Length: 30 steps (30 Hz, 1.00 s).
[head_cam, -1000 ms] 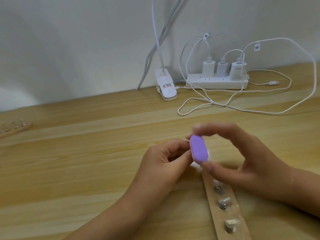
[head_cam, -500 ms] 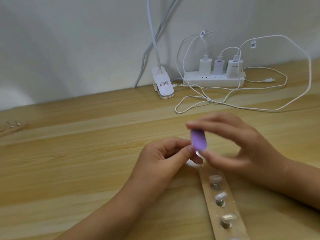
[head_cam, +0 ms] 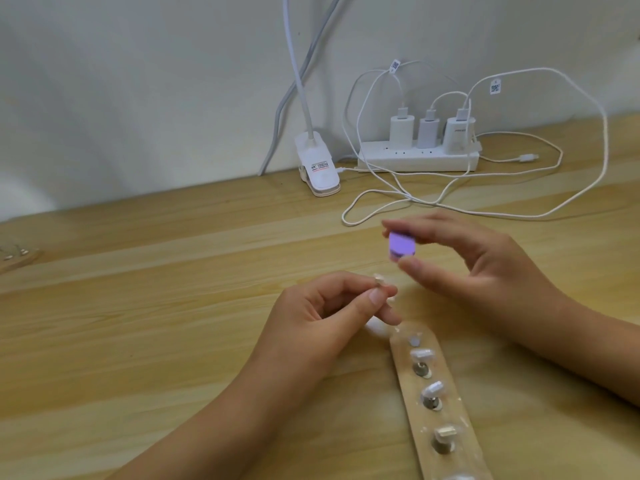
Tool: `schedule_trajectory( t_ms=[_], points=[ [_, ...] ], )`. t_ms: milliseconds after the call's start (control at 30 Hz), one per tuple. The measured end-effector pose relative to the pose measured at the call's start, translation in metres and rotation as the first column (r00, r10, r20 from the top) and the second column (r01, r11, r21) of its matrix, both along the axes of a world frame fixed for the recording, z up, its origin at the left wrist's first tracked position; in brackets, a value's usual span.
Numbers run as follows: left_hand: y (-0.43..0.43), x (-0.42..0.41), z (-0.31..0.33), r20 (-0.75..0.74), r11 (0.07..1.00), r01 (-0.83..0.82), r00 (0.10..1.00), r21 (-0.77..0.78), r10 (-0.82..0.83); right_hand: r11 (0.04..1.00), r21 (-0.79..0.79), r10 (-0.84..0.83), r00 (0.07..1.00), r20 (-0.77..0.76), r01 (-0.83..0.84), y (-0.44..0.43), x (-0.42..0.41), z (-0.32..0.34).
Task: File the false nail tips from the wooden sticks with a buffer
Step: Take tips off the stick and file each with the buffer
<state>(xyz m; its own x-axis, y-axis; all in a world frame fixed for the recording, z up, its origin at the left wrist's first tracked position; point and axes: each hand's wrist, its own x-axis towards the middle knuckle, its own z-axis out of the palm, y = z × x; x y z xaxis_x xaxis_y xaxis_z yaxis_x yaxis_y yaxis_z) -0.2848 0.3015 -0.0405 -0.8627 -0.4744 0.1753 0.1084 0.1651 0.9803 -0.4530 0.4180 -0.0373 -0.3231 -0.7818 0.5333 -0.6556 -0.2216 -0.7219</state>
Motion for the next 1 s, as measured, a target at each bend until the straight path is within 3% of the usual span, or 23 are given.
schedule_trajectory(
  t_ms=[67, 200, 333, 467, 600, 733, 833, 967, 1000],
  points=[
    [0.000, -0.001, 0.001, 0.005, 1.000, -0.003, 1.000, 0.013, 0.003, 1.000, -0.016, 0.010, 0.996, 0.088, -0.009, 0.001, 0.000, 0.003],
    [0.000, -0.001, 0.000, -0.011, 1.000, 0.009, 1.000, 0.009, -0.009, 0.994, 0.056, 0.098, 0.987, -0.128, -0.092, 0.002, 0.008, -0.001],
    [0.000, 0.000, 0.000, -0.007, 1.000, 0.001, 1.000, 0.031, -0.001, 0.999, 0.022, 0.021, 0.997, 0.069, -0.023, 0.001, 0.004, 0.003],
    [0.000, -0.001, 0.001, -0.014, 0.999, 0.000, 1.000, 0.036, 0.000, 0.991, 0.069, 0.121, 0.989, -0.090, -0.115, 0.004, 0.010, 0.000],
    [0.001, 0.000, 0.002, -0.020, 0.998, -0.014, 1.000, 0.067, 0.015, 0.997, 0.065, 0.044, 0.995, 0.095, -0.050, 0.002, 0.006, 0.002],
    [0.000, 0.000, 0.001, -0.031, 0.999, -0.007, 0.999, 0.049, 0.008, 0.989, 0.092, 0.116, 0.993, -0.030, -0.112, 0.004, 0.011, -0.001],
    [-0.001, 0.000, 0.001, -0.033, 0.997, -0.009, 0.999, 0.071, 0.011, 0.993, 0.102, 0.041, 0.988, 0.150, -0.057, 0.001, 0.008, 0.000],
    [0.000, 0.000, 0.002, -0.032, 0.999, 0.003, 0.999, 0.051, -0.001, 0.991, 0.091, 0.102, 0.994, -0.031, -0.098, 0.006, 0.013, 0.000],
    [0.000, 0.000, 0.002, -0.038, 0.998, 0.002, 0.999, 0.060, 0.000, 0.989, 0.121, 0.088, 0.996, -0.014, -0.085, 0.005, 0.013, -0.001]
  ],
)
